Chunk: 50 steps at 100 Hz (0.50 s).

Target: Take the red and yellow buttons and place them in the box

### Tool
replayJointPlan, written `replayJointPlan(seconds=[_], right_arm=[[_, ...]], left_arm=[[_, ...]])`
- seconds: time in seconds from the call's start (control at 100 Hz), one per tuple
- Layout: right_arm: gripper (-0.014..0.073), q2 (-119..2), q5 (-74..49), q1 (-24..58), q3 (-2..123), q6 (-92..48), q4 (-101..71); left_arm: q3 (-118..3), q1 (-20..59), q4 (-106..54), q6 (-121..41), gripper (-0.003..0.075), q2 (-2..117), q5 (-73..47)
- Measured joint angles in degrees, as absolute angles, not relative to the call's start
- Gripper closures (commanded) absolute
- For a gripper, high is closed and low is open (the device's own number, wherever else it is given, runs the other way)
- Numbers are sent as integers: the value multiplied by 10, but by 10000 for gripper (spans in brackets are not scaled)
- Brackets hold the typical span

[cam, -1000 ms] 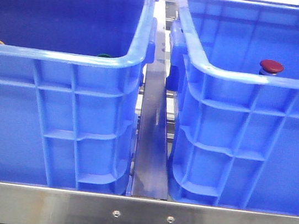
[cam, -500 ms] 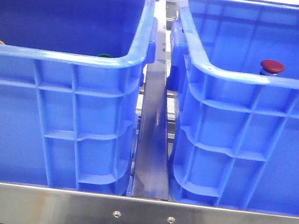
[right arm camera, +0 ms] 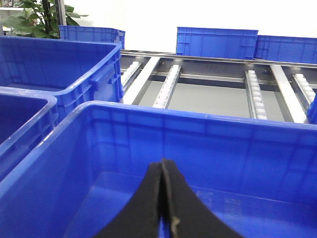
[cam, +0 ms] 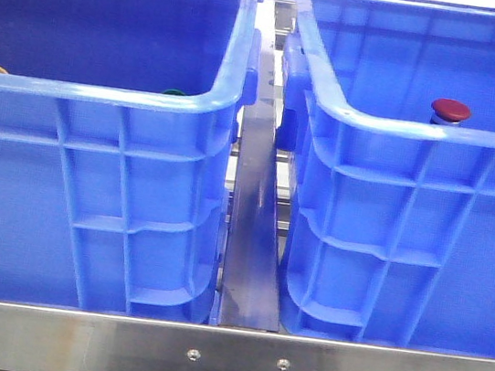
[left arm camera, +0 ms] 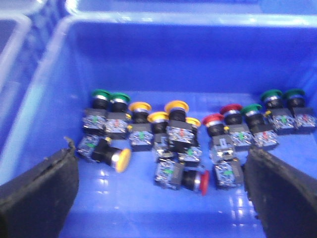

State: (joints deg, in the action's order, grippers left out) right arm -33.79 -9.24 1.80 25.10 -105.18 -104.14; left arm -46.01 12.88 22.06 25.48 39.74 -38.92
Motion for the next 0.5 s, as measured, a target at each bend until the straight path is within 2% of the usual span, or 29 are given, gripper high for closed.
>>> replayJointPlan(seconds=[0.5], right_arm=[[661,-338,-83,18,251,-1052,-1041]], left_arm=[[-666,129,213,224,81,770,-450]])
